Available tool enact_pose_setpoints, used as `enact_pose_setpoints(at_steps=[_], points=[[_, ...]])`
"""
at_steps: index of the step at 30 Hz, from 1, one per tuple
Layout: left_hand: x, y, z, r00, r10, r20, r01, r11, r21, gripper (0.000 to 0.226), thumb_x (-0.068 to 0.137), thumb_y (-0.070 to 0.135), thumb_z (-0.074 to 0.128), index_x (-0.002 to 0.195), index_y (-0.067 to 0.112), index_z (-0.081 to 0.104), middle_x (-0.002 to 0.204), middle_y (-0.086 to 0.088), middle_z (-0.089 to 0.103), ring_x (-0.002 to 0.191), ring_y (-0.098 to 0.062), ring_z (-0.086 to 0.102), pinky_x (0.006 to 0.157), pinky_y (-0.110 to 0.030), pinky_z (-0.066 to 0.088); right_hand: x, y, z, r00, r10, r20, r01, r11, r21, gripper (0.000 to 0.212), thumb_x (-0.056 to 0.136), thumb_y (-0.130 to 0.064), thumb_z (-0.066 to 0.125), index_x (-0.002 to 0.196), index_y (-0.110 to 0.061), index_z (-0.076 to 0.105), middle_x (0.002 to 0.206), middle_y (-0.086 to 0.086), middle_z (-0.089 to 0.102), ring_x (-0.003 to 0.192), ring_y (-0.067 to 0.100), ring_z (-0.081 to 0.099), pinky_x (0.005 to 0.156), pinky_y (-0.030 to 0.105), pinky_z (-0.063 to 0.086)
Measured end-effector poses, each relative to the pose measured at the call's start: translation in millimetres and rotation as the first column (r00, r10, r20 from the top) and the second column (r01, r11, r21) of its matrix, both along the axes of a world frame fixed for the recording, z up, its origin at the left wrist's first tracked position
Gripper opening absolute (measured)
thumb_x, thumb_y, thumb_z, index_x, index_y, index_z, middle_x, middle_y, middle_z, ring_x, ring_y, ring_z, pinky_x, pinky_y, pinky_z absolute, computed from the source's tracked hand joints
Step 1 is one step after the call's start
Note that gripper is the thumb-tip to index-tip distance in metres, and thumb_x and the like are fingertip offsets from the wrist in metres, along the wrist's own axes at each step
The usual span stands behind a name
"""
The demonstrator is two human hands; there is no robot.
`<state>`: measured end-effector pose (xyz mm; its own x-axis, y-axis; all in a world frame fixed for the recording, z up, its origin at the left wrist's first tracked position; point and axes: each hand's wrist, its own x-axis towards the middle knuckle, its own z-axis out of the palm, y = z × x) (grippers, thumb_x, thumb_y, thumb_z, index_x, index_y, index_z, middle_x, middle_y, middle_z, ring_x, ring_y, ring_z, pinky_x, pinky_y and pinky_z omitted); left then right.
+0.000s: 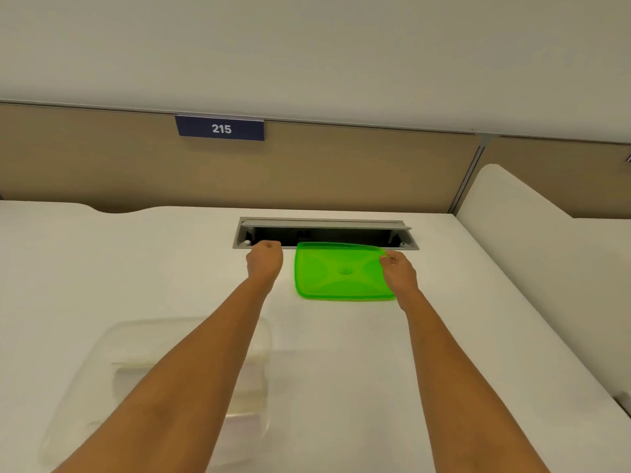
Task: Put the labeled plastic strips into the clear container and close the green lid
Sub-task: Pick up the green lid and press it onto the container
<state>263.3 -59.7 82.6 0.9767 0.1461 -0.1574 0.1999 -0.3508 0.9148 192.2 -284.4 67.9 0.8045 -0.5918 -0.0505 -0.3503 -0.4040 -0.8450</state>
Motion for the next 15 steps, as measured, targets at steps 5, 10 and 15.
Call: enact_pose_setpoints(at_steps=[5,10,15], points=[[23.8,-34.6,-28.3,0.995,-0.018,-0.095,0.027,0.995,0.095,0.032,0.093,0.014,0.038,0.109,0.001,0.062,0.115,-0.02,0.06,0.103,-0.035,0.057,0.089,-0.036,0.048,28.9,-30.9,-23.0,0.981,0.011,-0.191,-0.043,0.985,-0.167,0.047,0.098,-0.026,0.046,0.137,-0.002,0.043,0.139,0.021,0.048,0.129,0.036,0.043,0.105,0.039,0.035],[39.5,-56.1,-48.1,0.992,-0.004,-0.127,0.02,0.993,0.119,0.049,0.094,0.015,0.042,0.141,0.003,0.039,0.142,-0.019,0.046,0.123,-0.035,0.051,0.099,-0.039,0.044,46.0,-44.7,-45.6,0.961,-0.056,-0.269,-0.02,0.962,-0.272,0.054,0.096,-0.033,0.048,0.141,-0.004,0.038,0.142,0.02,0.041,0.132,0.037,0.036,0.105,0.042,0.036],[49.4,-71.8,-60.9,0.983,0.023,-0.181,0.006,0.987,0.162,0.044,0.095,0.016,0.041,0.136,0.001,0.044,0.137,-0.02,0.05,0.123,-0.036,0.05,0.095,-0.038,0.044,58.5,-49.3,-58.2,0.954,-0.098,-0.284,0.002,0.948,-0.319,0.05,0.098,-0.031,0.044,0.141,-0.006,0.039,0.14,0.019,0.044,0.129,0.037,0.038,0.102,0.042,0.037]])
